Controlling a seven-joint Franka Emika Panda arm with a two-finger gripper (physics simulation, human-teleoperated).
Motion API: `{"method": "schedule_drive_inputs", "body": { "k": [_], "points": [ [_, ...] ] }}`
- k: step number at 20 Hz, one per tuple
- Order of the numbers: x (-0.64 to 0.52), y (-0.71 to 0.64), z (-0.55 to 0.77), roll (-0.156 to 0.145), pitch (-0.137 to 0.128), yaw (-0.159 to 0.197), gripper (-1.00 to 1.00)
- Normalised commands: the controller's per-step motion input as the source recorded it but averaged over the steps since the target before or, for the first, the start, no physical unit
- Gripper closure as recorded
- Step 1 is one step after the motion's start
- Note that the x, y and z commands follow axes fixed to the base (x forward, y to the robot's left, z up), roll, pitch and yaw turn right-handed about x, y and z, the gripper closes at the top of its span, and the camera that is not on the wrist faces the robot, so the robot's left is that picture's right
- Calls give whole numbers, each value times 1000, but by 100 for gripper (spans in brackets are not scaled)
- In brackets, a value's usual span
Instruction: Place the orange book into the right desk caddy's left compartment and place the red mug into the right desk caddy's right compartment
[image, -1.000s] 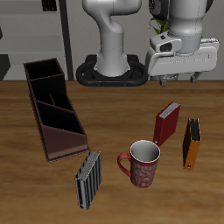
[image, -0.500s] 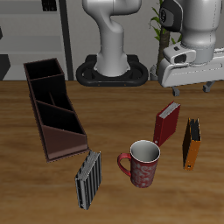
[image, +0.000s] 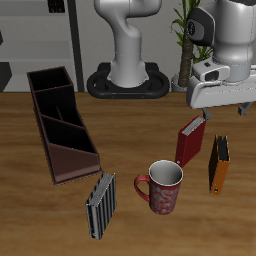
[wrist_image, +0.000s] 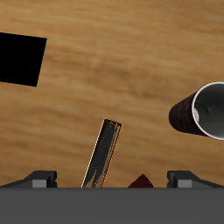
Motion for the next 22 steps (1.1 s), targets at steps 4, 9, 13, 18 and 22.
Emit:
{"method": "schedule_drive_inputs", "body": {
  "k": [4, 9, 13, 18, 22],
  "points": [
    [111, 16, -152, 3, 3, -22, -100],
    [57, 100, -338, 14, 18, -14, -100],
    [62, 43, -250, 13, -11, -10, -100],
    [42, -2, -219, 13, 10, -29, -100],
    [22, 35, -241, 3, 27, -22, -100]
  ]
}}
